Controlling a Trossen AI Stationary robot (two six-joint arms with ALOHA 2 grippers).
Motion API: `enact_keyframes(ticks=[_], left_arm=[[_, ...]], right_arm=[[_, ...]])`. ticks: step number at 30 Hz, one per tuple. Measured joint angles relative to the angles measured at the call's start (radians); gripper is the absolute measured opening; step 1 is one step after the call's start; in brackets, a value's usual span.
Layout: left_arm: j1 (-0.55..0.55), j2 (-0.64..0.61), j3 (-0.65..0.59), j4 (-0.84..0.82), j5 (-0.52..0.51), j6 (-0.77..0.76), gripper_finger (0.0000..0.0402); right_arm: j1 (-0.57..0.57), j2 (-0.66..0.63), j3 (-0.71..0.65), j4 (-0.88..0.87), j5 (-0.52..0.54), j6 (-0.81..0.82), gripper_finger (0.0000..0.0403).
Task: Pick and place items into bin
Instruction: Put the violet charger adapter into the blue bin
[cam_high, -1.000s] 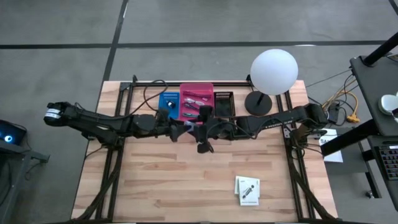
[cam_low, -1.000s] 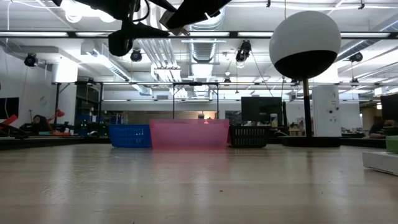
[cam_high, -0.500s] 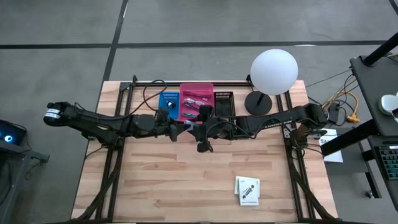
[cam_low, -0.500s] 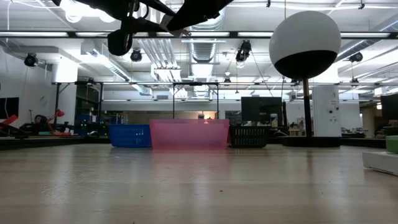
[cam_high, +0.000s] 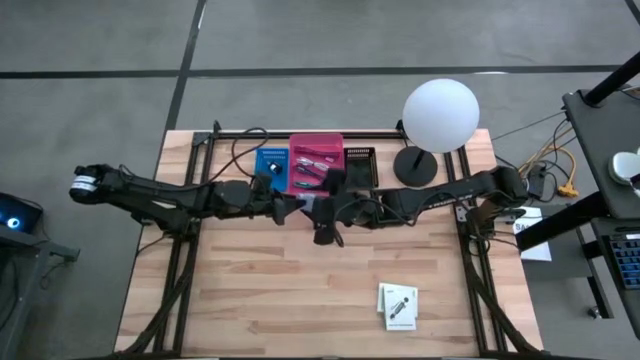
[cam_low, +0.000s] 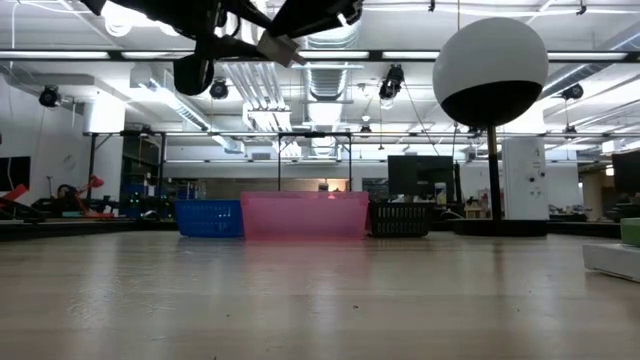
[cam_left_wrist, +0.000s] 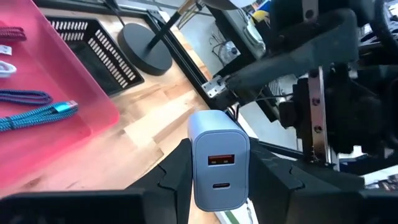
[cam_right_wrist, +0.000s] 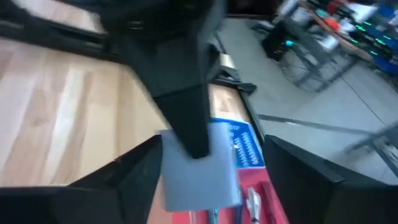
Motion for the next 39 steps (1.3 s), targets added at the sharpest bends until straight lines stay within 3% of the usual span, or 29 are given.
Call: enact_keyframes(ticks=[6,15,24,31,39], left_arm=[[0.002,-0.028,0.000,0.003,0.000,0.043,0.0104],[0.039,-0.108,0.000,0.002,-0.030,0.123,0.0104],[0.115,-0.188,0.001,-0.265,-0.225,0.232,0.0104],[0.221,-0.156,-0.009,-0.512,-0.389,0.193,0.0104],[0.336,-0.038,-0.043,-0.511,-0.408,0.179,0.0104]], right_arm=[[-0.002,-0.002,0.000,-0.009,0.020,-0.035,0.0306],[-0.006,-0.006,0.000,-0.124,0.076,0.018,0.0303],[-0.008,-0.011,-0.001,-0.409,0.099,0.281,0.0289],[-0.008,-0.011,-0.001,-0.581,0.098,0.563,0.0272],[-0.008,-0.011,-0.001,-0.589,0.097,0.584,0.0259]])
